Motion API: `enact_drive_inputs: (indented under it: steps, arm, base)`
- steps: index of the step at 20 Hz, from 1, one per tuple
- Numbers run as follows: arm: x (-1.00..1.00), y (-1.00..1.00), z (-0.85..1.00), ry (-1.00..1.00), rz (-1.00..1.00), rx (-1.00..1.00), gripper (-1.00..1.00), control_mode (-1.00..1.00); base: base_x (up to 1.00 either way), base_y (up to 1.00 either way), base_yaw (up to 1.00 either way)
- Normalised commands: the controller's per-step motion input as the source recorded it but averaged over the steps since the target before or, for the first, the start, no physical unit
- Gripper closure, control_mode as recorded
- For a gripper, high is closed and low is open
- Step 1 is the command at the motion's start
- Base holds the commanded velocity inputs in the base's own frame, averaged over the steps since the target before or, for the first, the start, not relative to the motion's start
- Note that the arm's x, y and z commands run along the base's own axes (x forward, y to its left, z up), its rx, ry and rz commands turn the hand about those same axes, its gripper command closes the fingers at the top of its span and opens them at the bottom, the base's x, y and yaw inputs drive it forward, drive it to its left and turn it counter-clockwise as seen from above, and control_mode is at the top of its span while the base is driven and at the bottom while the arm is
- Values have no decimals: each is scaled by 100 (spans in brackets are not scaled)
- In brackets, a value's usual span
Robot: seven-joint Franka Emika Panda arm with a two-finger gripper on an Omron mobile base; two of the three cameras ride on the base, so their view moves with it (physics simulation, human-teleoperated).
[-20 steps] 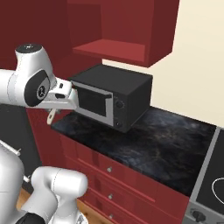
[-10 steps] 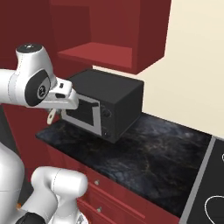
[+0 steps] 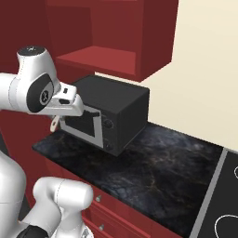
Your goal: Pick up the dish brush and sponge from the sink, and place them back in the cabinet, and close the cabinet door.
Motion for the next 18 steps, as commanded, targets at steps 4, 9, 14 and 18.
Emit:
enact_drive_inputs:
  steps: [4, 9, 14, 18]
  arm:
    - [0, 0, 0, 0, 0, 0, 100, 100]
    - [0, 0, 0, 0, 0, 0, 100, 100]
    - [0, 0, 0, 0, 0, 0, 100, -100]
    - [0, 0, 3, 0, 0, 0, 100, -100]
  base:
    - [34, -19, 0]
    - [19, -6, 0]
    - [0, 0, 0]
    - [0, 0, 0]
